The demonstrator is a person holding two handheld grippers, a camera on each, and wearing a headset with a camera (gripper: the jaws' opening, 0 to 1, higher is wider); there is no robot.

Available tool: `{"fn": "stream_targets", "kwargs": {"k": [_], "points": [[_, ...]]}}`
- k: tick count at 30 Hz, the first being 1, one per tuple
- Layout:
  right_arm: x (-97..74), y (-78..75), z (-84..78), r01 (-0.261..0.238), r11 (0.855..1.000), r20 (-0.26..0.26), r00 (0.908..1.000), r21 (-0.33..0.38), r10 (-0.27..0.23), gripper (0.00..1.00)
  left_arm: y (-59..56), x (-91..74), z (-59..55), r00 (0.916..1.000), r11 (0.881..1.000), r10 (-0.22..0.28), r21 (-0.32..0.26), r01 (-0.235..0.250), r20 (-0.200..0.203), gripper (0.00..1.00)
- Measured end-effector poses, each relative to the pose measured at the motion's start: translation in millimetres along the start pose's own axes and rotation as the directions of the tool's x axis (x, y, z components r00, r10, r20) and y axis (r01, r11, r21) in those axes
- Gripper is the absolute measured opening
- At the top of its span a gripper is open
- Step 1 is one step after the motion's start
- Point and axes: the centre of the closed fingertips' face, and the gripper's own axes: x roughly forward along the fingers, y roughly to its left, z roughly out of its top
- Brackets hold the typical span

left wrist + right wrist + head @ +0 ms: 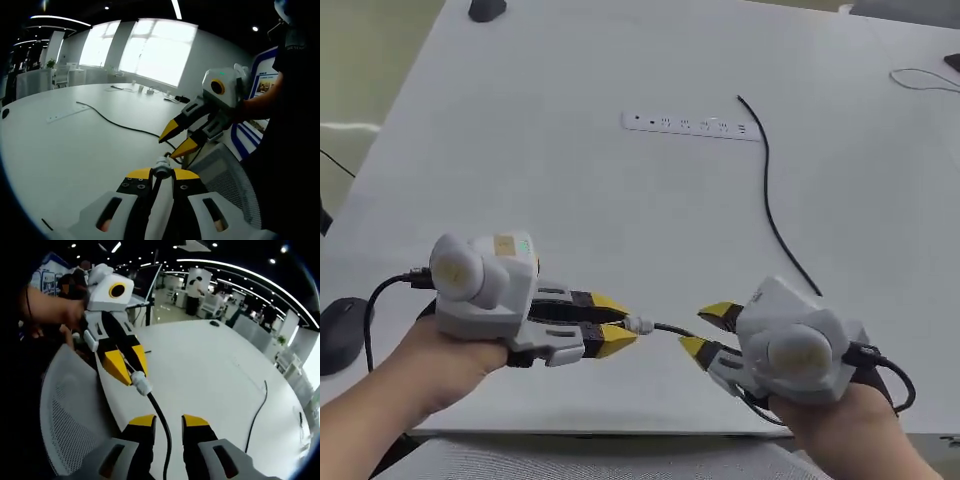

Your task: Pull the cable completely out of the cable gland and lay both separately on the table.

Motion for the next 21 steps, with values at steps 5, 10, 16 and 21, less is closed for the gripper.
{"fn": "stream_targets", "kwargs": {"k": [5,10,16,21], "points": [[9.1,11.4,8.7,-0.042,0.996,-0.008,0.9991,-0.085,0.042,0.13,-1.1,1.6,0.0,1.0,1.0,-0.006,0.004,0.006,-0.002,0.15],[14.4,19.3,12.2,-0.066,0.989,-0.016,0.9978,-0.13,0.064,0.08,-0.4,1.8,-0.9,1.0,1.0,-0.008,0.003,0.008,-0.005,0.15],[16.2,20.9,11.0,-0.072,0.983,-0.03,0.9972,-0.171,0.068,0.02,0.3,1.9,-1.3,0.9999,1.0,-0.01,0.007,0.01,-0.008,0.15],[15.2,20.3,11.2,-0.061,0.983,-0.021,0.9981,-0.172,0.058,0.01,1.0,2.0,-1.1,0.9999,1.0,-0.013,0.004,0.013,-0.003,0.15]]}}
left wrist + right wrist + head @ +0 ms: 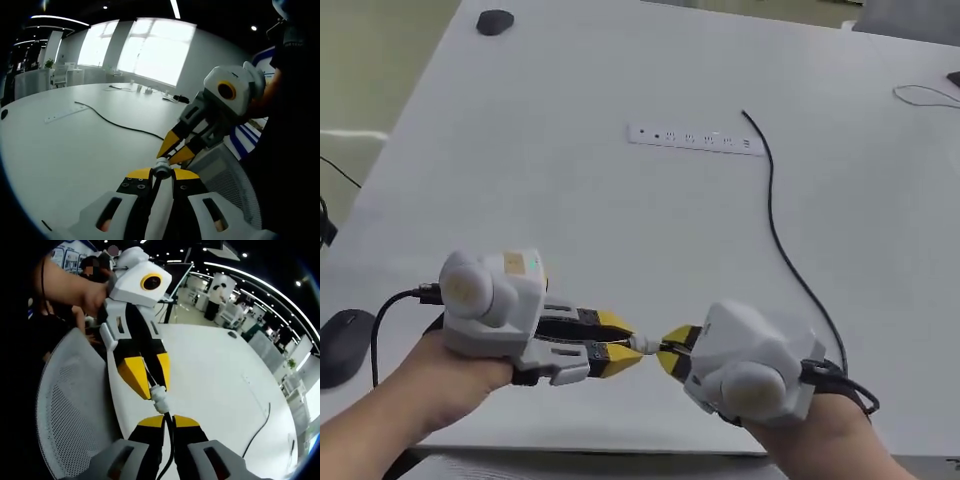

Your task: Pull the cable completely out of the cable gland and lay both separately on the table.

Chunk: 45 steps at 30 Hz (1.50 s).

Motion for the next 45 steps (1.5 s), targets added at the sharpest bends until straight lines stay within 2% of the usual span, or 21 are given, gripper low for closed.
{"fn": "stream_targets", "kwargs": {"k": [13,18,24,27,35,40,45], "points": [[-0.5,2.7,-3.2,0.0,0.999,0.014,0.9999,0.043,0.0,0.0,-2.9,0.4,-1.7,1.0,1.0,0.001,0.012,-0.001,-0.004,0.15],[-2.1,-4.4,-8.7,0.02,0.998,0.007,0.9998,0.066,-0.02,0.0,-0.9,-2.1,0.7,0.9999,1.0,0.01,0.005,-0.01,0.011,0.15],[-2.7,-13.6,-22.2,0.048,0.989,-0.01,0.9988,0.141,-0.047,0.0,0.1,-4.3,4.0,0.9995,1.0,0.019,0.001,-0.019,0.025,0.15],[-3.1,-15.8,-28.8,0.056,0.978,-0.012,0.9984,0.2,-0.055,0.0,0.7,-4.4,3.0,0.9995,1.0,0.019,0.001,-0.019,0.025,0.15],[-2.5,-21.9,-43.7,0.088,0.954,-0.034,0.9961,0.288,-0.081,0.0,0.4,-3.0,4.3,0.9995,1.0,0.017,0.001,-0.017,0.028,0.15],[-1.5,-29.8,-57.4,0.117,0.918,-0.053,0.9931,0.379,-0.105,0.0,2.2,-3.4,6.2,0.9993,1.0,0.019,0.002,-0.019,0.033,0.15],[2.1,-35.1,-71.5,0.136,0.893,-0.074,0.9906,0.428,-0.116,0.0,3.2,-3.3,5.7,0.9992,1.0,0.023,0.005,-0.023,0.032,0.15]]}}
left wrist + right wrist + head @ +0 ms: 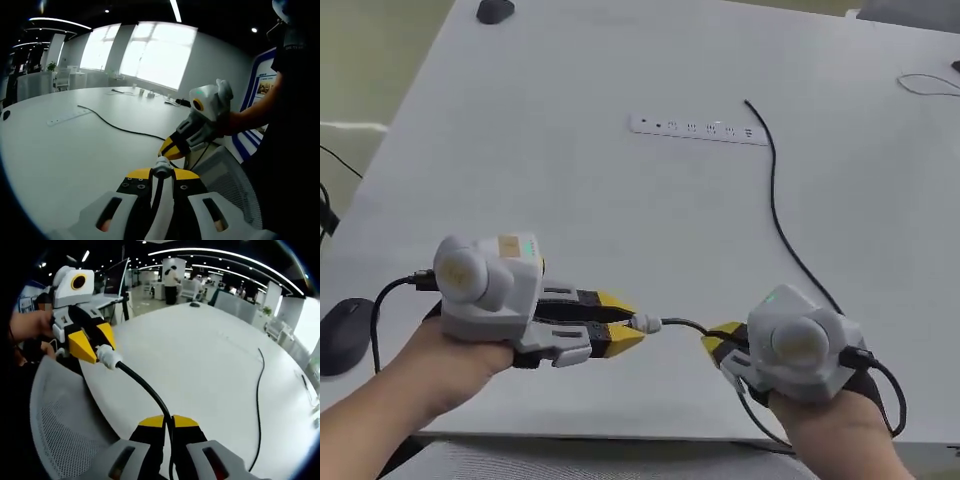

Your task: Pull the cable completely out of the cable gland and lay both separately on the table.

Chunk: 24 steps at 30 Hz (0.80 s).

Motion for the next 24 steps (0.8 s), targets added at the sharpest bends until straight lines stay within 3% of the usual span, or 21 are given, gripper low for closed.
{"fn": "stream_targets", "kwargs": {"k": [3,8,14,24], "points": [[3.6,-5.5,-5.9,0.017,1.0,-0.006,0.9998,0.013,-0.017,0.0,0.3,0.5,-0.4,1.0,1.0,0.001,0.001,-0.001,-0.001,0.15],[9.9,-12.8,-19.6,0.034,0.995,-0.032,0.999,0.097,-0.031,0.0,0.4,0.5,-2.0,1.0,1.0,0.0,0.003,0.0,-0.008,0.15],[15.0,-16.0,-32.2,0.038,0.974,-0.064,0.9976,0.222,-0.024,0.0,-0.2,0.0,-1.8,1.0,1.0,-0.001,0.001,0.001,-0.008,0.15],[10.2,-15.9,-28.9,0.04,0.983,-0.059,0.9978,0.181,-0.029,0.0,2.2,0.2,-0.1,1.0,1.0,0.002,-0.004,-0.002,-0.002,0.15]]}}
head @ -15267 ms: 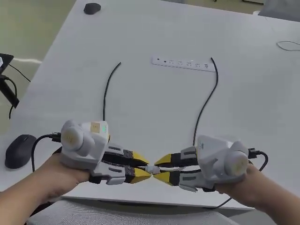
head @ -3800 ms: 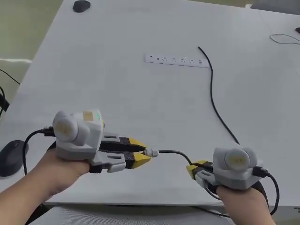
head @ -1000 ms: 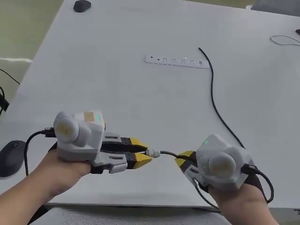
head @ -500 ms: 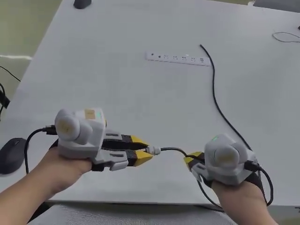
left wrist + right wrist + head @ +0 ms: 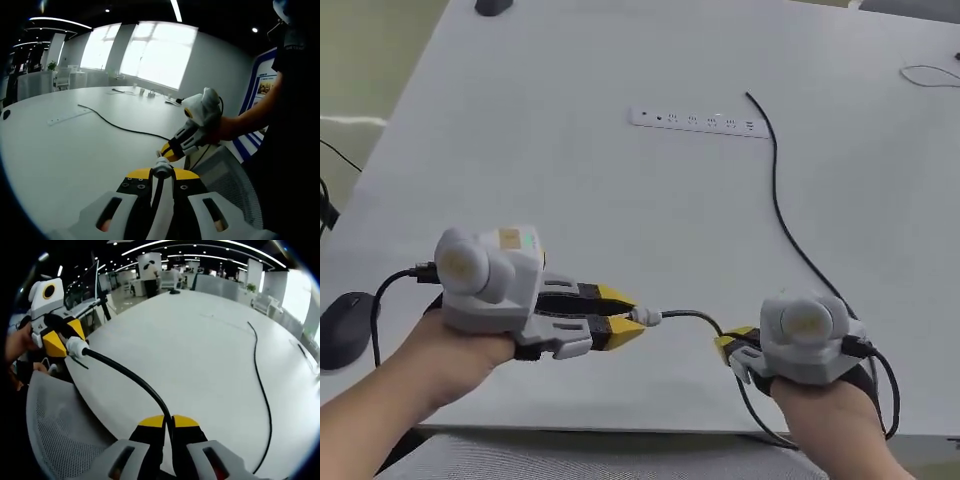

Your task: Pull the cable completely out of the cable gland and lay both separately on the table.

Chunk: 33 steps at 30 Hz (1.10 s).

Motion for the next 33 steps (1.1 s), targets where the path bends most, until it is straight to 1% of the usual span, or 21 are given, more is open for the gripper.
{"fn": "stream_targets", "kwargs": {"k": [5,7,8,10,12,13,15,18,20,21,22,23,25,26,27,28,30,31,32,33], "points": [[-3.0,3.2,1.7,-0.015,1.0,0.015,0.9998,-0.026,0.015,0.0,3.3,-3.1,-0.5,0.9999,1.0,0.011,-0.002,-0.011,0.001,0.15],[-4.6,5.0,4.1,-0.018,0.998,0.03,0.9993,-0.055,0.02,0.0,4.3,-3.9,-0.4,0.9999,1.0,0.013,-0.005,-0.013,0.002,0.15],[-5.0,6.1,3.5,-0.022,0.997,0.026,0.9994,-0.072,0.024,0.0,5.0,-4.4,-0.5,0.9999,1.0,0.013,-0.007,-0.013,0.001,0.15],[-5.6,8.4,2.5,-0.035,0.997,0.016,0.9992,-0.072,0.036,0.01,6.1,-4.5,0.1,0.9999,1.0,0.014,-0.008,-0.014,0.001,0.15],[-7.9,12.0,3.5,-0.045,0.994,0.011,0.9988,-0.097,0.047,0.01,5.9,-3.9,1.4,0.9999,1.0,0.013,-0.007,-0.013,0.002,0.15],[-9.1,11.1,4.1,-0.037,0.992,0.009,0.9992,-0.124,0.039,0.01,5.6,-3.7,2.4,0.9999,1.0,0.013,-0.007,-0.013,0.005,0.15],[-11.4,11.8,5.0,-0.033,0.99,0.007,0.9994,-0.138,0.035,0.01,4.8,-3.3,4.3,0.9999,1.0,0.012,-0.01,-0.012,0.01,0.15],[-16.4,14.6,10.7,-0.035,0.988,0.025,0.9989,-0.152,0.039,0.05,3.2,-2.2,6.0,0.9999,1.0,0.007,-0.008,-0.006,0.01,0.15],[-21.5,18.2,19.5,-0.033,0.981,0.045,0.9981,-0.191,0.042,0.11,3.0,-1.9,5.2,1.0,1.0,0.005,-0.006,-0.005,0.007,0.15],[-23.9,21.7,25.5,-0.037,0.975,0.061,0.9969,-0.219,0.051,0.14,2.7,-2.0,5.1,1.0,1.0,0.004,-0.007,-0.004,0.007,0.15],[-26.6,26.8,32.8,-0.042,0.965,0.08,0.9947,-0.26,0.064,0.17,2.2,-2.1,5.2,1.0,1.0,0.003,-0.009,-0.003,0.007,0.15],[-30.5,35.7,42.4,-0.051,0.949,0.1,0.9912,-0.312,0.086,0.18,1.5,-2.4,5.3,1.0,1.0,0.002,-0.009,-0.001,0.007,0.15],[-34.8,47.2,55.1,-0.059,0.928,0.126,0.9857,-0.367,0.112,0.18,0.6,-2.8,5.1,1.0,1.0,0.0,-0.009,0.0,0.005,0.15],[-36.1,55.9,62.8,-0.071,0.92,0.141,0.9808,-0.386,0.135,0.17,0.6,-2.8,4.6,1.0,1.0,-0.001,-0.008,0.001,0.003,0.15],[-36.3,60.8,66.8,-0.081,0.917,0.145,0.9783,-0.391,0.148,0.17,0.6,-2.9,4.2,1.0,1.0,-0.002,-0.009,0.002,0.001,0.15],[-35.6,66.8,72.6,-0.088,0.906,0.152,0.9748,-0.413,0.163,0.17,0.6,-3.0,4.2,1.0,1.0,-0.002,-0.008,0.002,0.0,0.15],[-33.6,73.3,77.6,-0.091,0.886,0.148,0.9732,-0.454,0.176,0.16,0.6,-3.1,4.9,1.0,1.0,-0.003,-0.007,0.003,0.002,0.15],[-32.3,77.2,79.8,-0.091,0.869,0.14,0.9736,-0.486,0.18,0.15,0.6,-3.0,5.5,1.0,1.0,-0.003,-0.007,0.003,0.003,0.15],[-31.7,79.5,81.4,-0.089,0.857,0.139,0.9731,-0.508,0.183,0.15,0.9,-2.9,5.7,1.0,1.0,-0.003,-0.007,0.003,0.004,0.15],[-30.4,83.3,82.1,-0.094,0.84,0.132,0.9722,-0.535,0.193,0.14,0.9,-2.6,6.1,1.0,1.0,-0.004,-0.007,0.004,0.004,0.15]]}}
